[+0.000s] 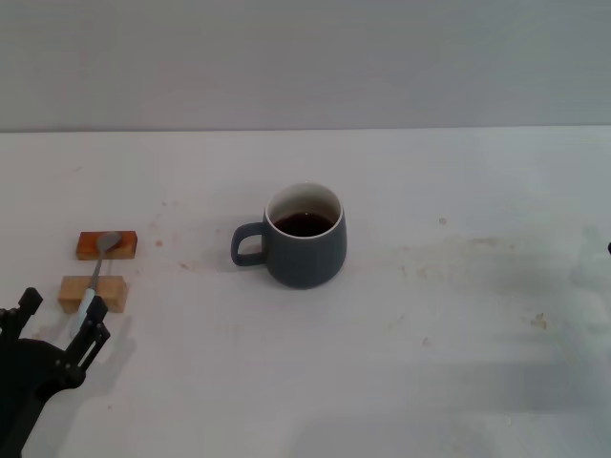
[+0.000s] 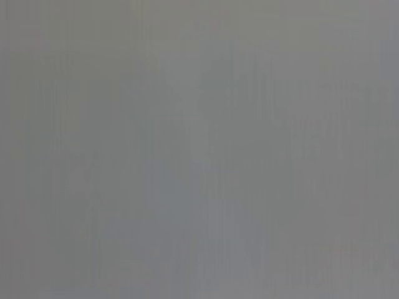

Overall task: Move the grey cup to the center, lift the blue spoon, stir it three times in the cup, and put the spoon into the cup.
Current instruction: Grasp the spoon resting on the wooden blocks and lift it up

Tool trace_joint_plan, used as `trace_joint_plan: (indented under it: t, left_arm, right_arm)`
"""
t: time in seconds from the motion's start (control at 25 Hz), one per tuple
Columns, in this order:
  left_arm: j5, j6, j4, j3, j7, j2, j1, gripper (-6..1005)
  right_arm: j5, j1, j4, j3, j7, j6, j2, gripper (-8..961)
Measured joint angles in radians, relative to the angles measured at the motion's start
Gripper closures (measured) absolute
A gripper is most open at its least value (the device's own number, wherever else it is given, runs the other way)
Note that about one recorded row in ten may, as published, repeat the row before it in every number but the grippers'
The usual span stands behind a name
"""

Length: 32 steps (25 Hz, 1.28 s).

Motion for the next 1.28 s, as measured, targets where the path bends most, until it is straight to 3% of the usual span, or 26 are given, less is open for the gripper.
trace_joint_plan:
  t: [1.28]
  left_arm:
    - [-0.003, -0.155, -0.023, 0.002, 0.036, 0.000, -0.032, 165]
  right_arm:
    - [0.000, 0.054, -0.034, 0.002, 0.000, 0.040, 0.000, 955]
